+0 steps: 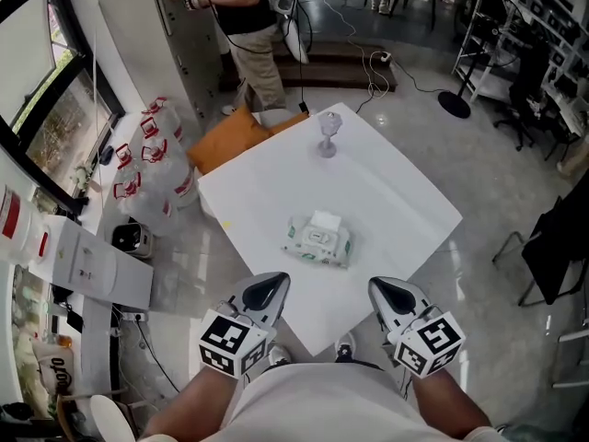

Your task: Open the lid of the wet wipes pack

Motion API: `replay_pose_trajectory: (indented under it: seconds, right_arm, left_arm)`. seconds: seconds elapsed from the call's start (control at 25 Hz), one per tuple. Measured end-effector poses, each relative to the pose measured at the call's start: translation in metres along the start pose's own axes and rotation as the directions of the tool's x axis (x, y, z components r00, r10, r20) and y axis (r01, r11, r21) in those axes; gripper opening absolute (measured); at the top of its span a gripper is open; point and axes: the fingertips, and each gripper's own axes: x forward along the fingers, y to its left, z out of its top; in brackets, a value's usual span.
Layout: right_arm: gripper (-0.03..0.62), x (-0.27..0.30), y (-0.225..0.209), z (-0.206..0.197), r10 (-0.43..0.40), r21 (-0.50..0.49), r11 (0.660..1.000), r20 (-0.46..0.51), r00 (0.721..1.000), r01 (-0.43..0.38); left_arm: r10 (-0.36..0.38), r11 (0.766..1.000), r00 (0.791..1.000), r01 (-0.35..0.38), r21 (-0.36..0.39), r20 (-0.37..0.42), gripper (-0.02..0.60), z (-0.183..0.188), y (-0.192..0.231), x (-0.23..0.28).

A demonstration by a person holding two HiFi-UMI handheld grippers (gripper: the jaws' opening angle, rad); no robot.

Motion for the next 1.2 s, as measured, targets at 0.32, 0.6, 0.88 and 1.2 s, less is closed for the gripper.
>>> replay_pose_trajectory:
  seconds: [0.32, 0.6, 0.88, 1.2]
  right_arm:
    - [0.006, 0.002, 0.007, -0.018, 0.014, 0.005, 1.000, -0.021, 1.000, -0.014]
    - [0.006, 0.005, 0.002, -0.022, 0.003, 0.014, 1.000, -0.034, 0.999, -0.002]
    - [0.006, 0.008, 0.004, -0.020, 0.008, 0.009, 1.000, -0.034, 0.999, -0.008]
    - [0.006, 0.014, 0.004, -0.022, 0.018, 0.012, 1.000, -0.044, 0.999, -0.018]
  left_arm:
    - [-0.012, 1.000, 1.000, 0.013, 0.005, -0.024, 0.009, -0.012, -0.007, -0.003]
    - [-0.009, 1.000, 1.000, 0.009, 0.003, -0.015, 0.008, -0.009, -0.008, -0.002]
    - [-0.006, 1.000, 1.000, 0.006, 0.003, -0.014, 0.009, -0.008, -0.007, -0.003]
    - [0.004, 1.000, 1.000, -0.005, -0.007, -0.021, 0.008, -0.011, -0.002, 0.000]
